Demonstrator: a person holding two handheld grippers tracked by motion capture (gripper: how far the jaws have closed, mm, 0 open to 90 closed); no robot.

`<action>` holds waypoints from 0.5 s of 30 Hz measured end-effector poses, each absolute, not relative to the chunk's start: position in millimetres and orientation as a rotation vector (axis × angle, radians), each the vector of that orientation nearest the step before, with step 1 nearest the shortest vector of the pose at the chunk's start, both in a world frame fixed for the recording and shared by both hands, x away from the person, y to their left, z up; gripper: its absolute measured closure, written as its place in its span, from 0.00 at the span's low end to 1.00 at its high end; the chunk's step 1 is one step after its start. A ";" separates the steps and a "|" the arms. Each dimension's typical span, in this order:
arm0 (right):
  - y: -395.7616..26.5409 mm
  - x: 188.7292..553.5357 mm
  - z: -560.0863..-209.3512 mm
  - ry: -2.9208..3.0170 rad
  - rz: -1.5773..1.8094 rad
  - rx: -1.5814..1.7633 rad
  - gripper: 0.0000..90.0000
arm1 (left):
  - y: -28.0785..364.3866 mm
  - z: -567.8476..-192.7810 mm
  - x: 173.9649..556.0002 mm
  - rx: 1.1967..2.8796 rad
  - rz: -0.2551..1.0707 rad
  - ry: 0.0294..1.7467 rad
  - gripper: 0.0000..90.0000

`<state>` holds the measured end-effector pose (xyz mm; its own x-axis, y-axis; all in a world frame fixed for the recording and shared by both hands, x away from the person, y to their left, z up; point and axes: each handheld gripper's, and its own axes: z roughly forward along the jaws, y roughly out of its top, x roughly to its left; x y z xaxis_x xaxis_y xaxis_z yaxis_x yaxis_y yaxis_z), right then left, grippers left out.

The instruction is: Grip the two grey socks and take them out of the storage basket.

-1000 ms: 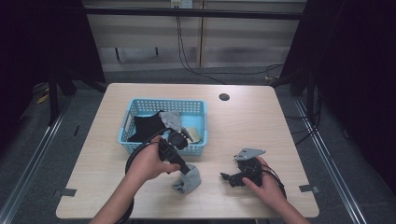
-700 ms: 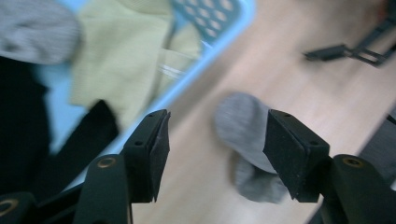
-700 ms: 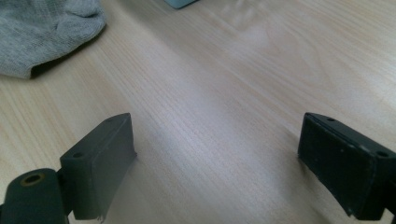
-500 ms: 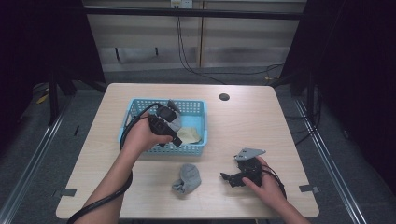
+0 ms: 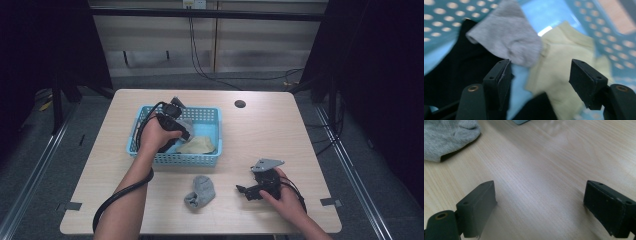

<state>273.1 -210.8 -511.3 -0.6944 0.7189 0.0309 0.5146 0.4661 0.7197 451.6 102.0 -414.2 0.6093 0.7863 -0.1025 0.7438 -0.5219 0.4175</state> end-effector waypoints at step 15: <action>-210.8 273.2 -511.4 2.441 1.057 1.055 0.12 | 99.9 -450.5 482.9 2.383 0.261 1.223 0.35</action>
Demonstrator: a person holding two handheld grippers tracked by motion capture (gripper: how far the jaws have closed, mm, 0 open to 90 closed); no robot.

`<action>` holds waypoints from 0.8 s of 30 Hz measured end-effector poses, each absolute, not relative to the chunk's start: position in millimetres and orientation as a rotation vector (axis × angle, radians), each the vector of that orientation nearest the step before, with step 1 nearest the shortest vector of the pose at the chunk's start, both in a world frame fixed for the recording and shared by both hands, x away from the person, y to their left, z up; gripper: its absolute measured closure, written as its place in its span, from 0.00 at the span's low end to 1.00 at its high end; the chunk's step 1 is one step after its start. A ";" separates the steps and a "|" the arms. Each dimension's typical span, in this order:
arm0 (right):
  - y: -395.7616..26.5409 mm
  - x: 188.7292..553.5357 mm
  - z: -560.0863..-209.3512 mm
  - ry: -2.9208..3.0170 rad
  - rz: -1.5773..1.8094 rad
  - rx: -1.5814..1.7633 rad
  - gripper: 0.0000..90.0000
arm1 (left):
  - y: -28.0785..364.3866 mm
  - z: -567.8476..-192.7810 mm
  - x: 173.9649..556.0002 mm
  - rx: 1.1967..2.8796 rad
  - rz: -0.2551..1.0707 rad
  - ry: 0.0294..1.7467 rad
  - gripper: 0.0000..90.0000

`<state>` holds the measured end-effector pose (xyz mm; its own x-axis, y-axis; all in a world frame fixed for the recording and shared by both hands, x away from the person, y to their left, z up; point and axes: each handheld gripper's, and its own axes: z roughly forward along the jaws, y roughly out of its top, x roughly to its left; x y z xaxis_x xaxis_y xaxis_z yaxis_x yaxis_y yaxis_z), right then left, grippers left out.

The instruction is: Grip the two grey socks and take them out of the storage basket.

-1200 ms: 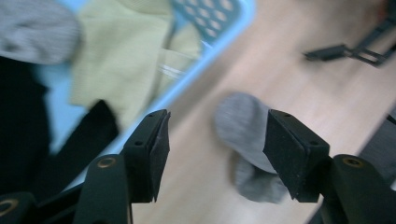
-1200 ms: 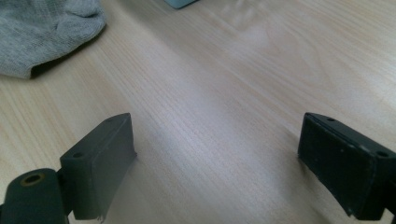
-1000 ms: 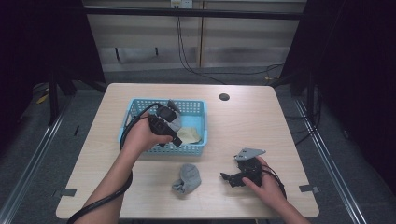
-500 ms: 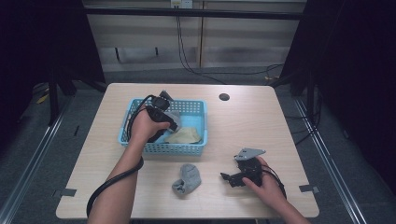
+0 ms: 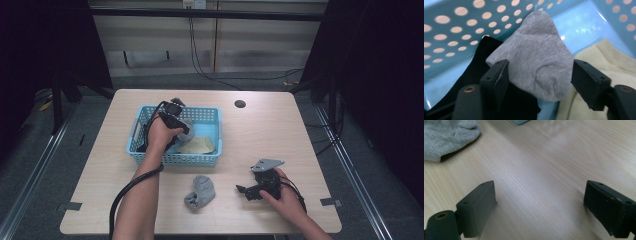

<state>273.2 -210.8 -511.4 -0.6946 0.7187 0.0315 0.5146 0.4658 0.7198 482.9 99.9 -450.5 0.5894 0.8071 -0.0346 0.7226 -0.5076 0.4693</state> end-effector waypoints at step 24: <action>-210.8 273.2 -511.4 2.441 1.057 1.051 0.12 | 89.4 -437.8 475.1 2.518 0.055 1.264 0.95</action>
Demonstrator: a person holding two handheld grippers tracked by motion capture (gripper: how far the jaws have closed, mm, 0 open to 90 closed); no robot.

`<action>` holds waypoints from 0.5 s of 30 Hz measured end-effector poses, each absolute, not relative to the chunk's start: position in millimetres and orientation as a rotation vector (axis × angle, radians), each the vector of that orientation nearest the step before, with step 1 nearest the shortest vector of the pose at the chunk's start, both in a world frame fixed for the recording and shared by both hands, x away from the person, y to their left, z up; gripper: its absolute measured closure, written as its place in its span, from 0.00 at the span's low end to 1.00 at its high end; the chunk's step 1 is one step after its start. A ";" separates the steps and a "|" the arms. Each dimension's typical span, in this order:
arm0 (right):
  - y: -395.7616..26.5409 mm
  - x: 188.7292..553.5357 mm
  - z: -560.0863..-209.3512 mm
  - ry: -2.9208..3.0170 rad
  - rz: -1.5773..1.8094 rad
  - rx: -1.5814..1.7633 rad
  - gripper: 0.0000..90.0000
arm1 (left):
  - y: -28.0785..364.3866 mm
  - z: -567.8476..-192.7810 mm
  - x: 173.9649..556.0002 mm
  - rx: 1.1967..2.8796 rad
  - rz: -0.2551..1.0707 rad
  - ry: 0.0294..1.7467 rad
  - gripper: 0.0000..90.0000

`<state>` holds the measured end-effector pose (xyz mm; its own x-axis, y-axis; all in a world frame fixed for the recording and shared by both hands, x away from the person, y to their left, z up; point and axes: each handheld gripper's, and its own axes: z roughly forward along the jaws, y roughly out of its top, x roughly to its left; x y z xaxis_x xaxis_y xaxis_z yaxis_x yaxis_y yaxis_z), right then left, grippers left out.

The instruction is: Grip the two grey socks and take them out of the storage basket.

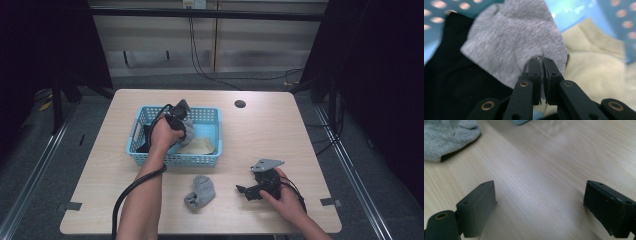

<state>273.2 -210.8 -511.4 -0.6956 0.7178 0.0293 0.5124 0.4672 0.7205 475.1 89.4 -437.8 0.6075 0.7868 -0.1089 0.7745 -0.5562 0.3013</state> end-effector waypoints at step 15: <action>-210.9 273.4 -511.4 2.437 1.056 1.048 0.12 | 124.3 -405.8 448.3 2.541 -0.001 1.279 0.93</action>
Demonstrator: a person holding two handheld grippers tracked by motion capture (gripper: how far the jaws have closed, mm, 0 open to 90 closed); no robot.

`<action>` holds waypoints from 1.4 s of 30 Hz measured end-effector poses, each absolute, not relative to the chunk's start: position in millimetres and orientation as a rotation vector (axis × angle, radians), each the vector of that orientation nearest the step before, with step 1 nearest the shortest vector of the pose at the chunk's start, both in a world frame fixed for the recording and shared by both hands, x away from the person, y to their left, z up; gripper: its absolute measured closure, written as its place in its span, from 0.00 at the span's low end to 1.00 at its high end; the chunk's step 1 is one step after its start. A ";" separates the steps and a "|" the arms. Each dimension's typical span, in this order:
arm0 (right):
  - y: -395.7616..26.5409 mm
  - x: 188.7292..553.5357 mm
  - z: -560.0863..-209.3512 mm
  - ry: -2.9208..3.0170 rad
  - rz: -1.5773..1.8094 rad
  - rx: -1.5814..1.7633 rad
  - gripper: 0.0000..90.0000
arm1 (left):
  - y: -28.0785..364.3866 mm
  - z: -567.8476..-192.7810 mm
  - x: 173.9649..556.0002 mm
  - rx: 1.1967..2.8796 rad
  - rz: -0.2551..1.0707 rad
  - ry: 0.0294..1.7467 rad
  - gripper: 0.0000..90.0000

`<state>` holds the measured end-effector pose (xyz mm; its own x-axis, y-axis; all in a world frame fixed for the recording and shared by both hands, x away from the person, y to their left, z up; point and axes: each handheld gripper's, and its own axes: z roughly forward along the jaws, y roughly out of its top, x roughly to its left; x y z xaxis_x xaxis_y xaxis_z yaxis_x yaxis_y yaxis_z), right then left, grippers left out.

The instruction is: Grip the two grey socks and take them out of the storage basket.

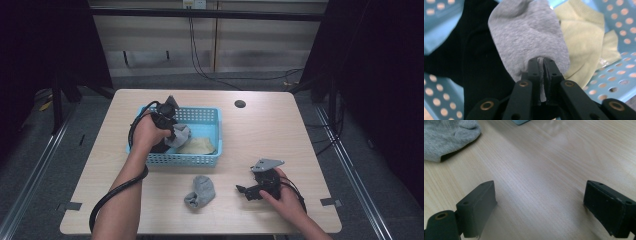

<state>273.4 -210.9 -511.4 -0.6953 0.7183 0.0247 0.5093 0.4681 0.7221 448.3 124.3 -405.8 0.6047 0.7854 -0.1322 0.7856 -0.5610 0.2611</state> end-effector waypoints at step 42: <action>-210.3 273.5 -511.5 2.442 1.059 1.053 0.12 | 99.5 -406.6 461.4 2.587 0.087 1.249 0.99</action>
<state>273.5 -210.3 -511.5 -0.6958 0.7176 0.0315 0.5135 0.4662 0.7204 461.4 99.5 -406.6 0.6272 0.7764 -0.0613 0.7603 -0.5934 0.2642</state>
